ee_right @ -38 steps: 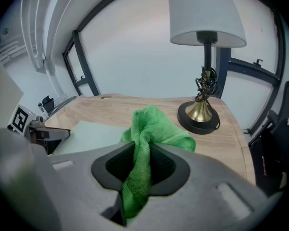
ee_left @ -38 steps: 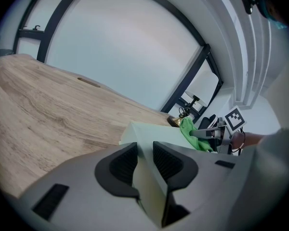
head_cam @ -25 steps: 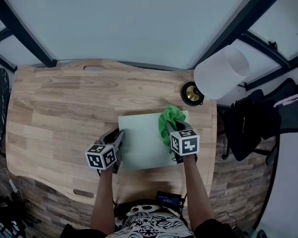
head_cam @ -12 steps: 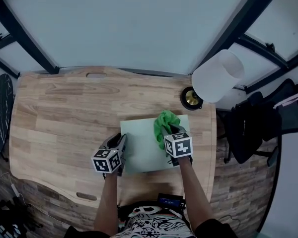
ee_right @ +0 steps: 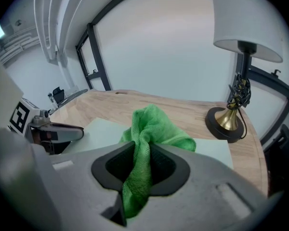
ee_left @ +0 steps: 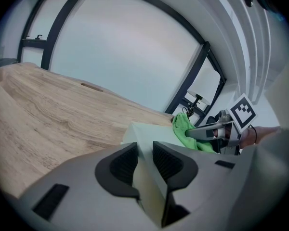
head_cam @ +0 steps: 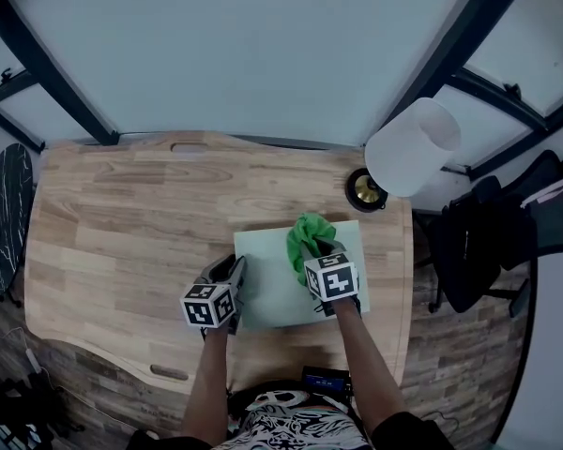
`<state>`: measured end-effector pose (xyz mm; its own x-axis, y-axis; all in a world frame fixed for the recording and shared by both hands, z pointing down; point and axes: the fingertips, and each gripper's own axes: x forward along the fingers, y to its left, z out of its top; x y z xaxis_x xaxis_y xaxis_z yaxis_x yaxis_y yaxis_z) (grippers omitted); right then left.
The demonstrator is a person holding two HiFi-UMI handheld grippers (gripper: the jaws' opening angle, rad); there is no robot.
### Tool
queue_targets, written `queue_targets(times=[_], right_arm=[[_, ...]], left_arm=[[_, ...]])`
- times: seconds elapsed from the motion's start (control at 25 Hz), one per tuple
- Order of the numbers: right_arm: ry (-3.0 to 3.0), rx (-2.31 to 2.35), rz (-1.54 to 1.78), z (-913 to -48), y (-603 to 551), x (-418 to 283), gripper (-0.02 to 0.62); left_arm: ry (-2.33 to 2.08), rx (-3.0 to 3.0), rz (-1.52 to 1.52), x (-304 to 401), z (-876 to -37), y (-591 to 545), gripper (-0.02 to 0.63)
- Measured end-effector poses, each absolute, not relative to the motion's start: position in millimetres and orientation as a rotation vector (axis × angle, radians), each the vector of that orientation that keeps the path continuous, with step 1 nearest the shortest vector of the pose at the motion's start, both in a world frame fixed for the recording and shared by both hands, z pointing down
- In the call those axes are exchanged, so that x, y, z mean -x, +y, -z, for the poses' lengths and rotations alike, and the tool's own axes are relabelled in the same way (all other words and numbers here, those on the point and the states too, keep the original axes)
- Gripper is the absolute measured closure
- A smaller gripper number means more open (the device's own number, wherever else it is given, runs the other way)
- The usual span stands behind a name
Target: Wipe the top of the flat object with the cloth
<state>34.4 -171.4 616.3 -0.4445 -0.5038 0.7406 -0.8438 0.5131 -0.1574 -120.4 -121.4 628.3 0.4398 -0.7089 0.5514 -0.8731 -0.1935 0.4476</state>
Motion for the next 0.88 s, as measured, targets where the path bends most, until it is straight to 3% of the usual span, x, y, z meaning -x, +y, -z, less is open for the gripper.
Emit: queue_targets(times=[0.88], right_arm=[[-2.184, -0.989, -0.672, -615, -165, 13, 0.518]], left_arm=[[-1.334, -1.966, -0.296, 122, -628, -121, 0.506]])
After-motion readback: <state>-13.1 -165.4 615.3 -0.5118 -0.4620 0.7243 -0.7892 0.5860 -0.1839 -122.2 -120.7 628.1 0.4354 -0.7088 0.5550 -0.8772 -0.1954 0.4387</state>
